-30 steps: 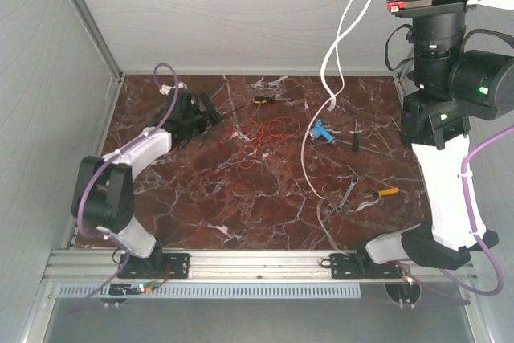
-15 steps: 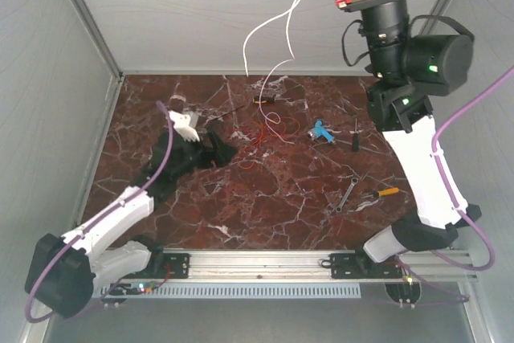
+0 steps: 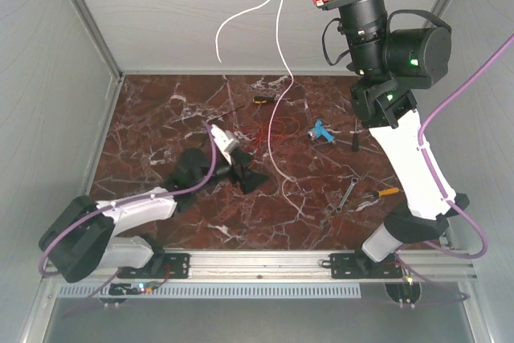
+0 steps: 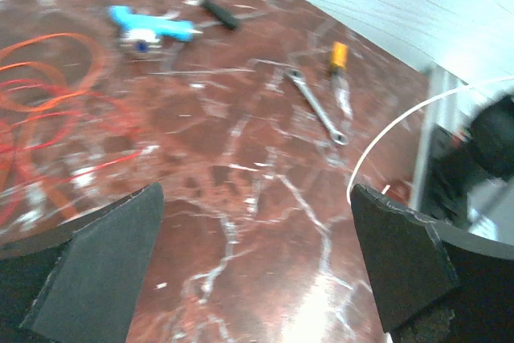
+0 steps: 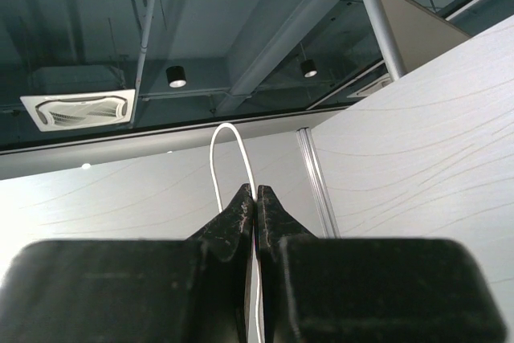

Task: Zip-tie the wires
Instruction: Straighten the cable at the center of the board.

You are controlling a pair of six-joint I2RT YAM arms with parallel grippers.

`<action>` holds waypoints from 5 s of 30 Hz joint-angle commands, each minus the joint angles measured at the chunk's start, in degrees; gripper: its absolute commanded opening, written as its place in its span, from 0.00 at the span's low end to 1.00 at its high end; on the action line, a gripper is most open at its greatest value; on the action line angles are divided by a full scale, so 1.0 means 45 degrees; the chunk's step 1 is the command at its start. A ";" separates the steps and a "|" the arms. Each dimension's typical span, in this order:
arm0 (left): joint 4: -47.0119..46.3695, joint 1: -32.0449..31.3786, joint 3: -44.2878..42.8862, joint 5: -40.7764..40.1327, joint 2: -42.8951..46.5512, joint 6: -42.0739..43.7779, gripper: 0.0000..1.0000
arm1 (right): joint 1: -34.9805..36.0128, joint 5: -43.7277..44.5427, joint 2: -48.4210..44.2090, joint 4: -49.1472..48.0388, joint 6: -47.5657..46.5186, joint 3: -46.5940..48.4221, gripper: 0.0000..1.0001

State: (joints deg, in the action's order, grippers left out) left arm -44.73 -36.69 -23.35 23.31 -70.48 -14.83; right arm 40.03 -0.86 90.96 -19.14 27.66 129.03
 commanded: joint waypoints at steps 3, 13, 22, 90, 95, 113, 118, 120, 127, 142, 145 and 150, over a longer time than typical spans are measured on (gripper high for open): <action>-0.2898 -0.1728 -0.0965 0.3184 -0.1017 0.1021 1.00 | 0.0166 0.0359 -0.0597 -0.0045 -0.0311 0.0297 0.00; -0.3606 -0.3018 -0.2646 0.2064 -0.3604 0.0645 0.42 | 0.0167 0.0294 -0.1434 -0.0575 0.0379 -0.0484 0.00; -0.1045 -0.3030 -0.2639 -0.0055 -0.2347 0.0996 0.00 | 0.0177 0.0919 -0.2560 -0.0471 -0.0907 -0.1841 0.00; 1.2883 0.7053 0.0362 -1.0714 0.2306 -0.9795 0.00 | -0.0263 1.0310 -0.6984 1.1230 0.9909 -2.3271 0.01; 1.2366 0.7054 0.0416 -1.0607 0.1529 -0.9693 0.04 | -0.0263 1.0072 -0.6143 1.0442 0.9692 -2.3376 0.10; 1.3056 0.7056 0.0282 -1.1205 0.1902 -1.0498 0.98 | -0.0282 1.0692 -0.6033 1.0336 0.9442 -2.3020 0.75; 1.4048 0.7056 0.0138 -1.1780 0.2957 -1.0990 1.00 | -0.0517 1.1323 -0.6300 1.0876 0.8921 -2.2610 0.87; 1.4519 0.7052 0.0155 -1.1981 0.3724 -1.1347 1.00 | -0.0552 1.1381 -0.6612 1.0739 0.8321 -2.2545 0.91; 1.5294 0.7059 0.0560 -1.2605 0.7444 -1.1672 1.00 | -0.0575 1.1184 -0.8411 1.0190 0.6437 -2.2615 0.98; 1.6052 0.7072 -0.3438 -1.2795 1.1595 -0.8089 1.00 | -0.0679 0.8159 -1.1217 0.7341 0.0060 -2.0830 0.95; 1.5580 0.7071 -0.4303 -1.2651 1.1745 -0.6249 1.00 | -0.0693 0.6176 -1.0738 0.6033 -0.1647 -2.0289 0.95; 1.5210 0.7073 -0.5010 -0.9818 1.1329 -0.2955 1.00 | -0.0682 0.3468 -0.8858 0.4415 -0.3141 -1.8994 0.95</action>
State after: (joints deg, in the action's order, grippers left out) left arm 25.82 -5.02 -43.24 -30.55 -17.98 -42.59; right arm 37.08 27.20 45.71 9.82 22.96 38.85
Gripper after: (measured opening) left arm 0.996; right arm 0.954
